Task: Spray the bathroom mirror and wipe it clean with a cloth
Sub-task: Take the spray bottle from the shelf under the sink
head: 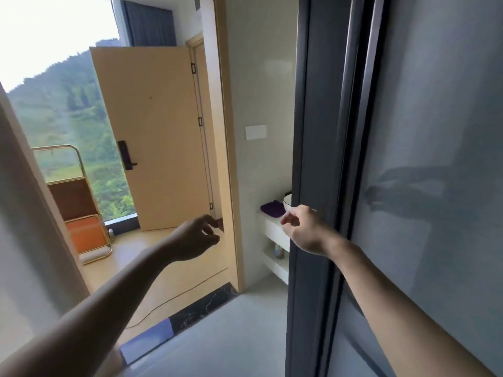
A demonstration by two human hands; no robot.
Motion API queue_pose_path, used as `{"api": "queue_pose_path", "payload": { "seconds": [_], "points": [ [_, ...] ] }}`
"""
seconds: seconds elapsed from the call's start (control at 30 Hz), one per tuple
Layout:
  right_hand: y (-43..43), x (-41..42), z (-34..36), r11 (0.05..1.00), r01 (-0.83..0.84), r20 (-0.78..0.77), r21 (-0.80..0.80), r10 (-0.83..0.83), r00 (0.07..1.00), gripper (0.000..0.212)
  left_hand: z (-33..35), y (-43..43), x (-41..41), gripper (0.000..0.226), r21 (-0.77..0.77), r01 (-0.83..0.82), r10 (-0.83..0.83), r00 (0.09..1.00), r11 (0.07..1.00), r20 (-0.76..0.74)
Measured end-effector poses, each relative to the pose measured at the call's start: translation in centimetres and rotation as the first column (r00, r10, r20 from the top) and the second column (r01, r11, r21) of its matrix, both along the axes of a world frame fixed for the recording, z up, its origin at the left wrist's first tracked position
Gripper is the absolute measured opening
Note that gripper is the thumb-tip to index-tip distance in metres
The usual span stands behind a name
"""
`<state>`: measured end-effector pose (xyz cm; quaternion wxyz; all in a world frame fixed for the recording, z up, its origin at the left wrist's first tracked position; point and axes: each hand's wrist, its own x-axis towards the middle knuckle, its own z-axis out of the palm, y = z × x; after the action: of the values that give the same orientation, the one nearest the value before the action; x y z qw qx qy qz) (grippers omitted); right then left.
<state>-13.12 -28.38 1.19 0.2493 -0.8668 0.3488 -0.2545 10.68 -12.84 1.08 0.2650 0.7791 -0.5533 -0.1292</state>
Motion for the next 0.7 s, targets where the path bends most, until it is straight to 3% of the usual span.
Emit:
{"api": "queue_pose_path", "payload": {
  "seconds": [0.3, 0.53, 0.7],
  "points": [
    [-7.0, 12.0, -6.2, 0.977, -0.195, -0.103, 0.089, 0.204, 0.973, 0.022, -5.0, -2.8, 9.4, 0.033, 0.114, -0.233, 0.247, 0.961, 0.966, -0.122],
    [-14.2, 20.2, -8.6, 0.982, -0.15, -0.165, 0.118, 0.168, 0.972, 0.01, -7.0, -11.0, 18.1, 0.032, 0.115, -0.23, 0.245, 0.958, 0.966, -0.147],
    [-20.6, 24.8, -7.2, 0.993, -0.004, -0.109, 0.121, 0.018, 0.994, 0.013, -5.7, -18.8, 22.8, 0.031, 0.094, -0.129, 0.142, 0.978, 0.987, -0.15]
  ]
}}
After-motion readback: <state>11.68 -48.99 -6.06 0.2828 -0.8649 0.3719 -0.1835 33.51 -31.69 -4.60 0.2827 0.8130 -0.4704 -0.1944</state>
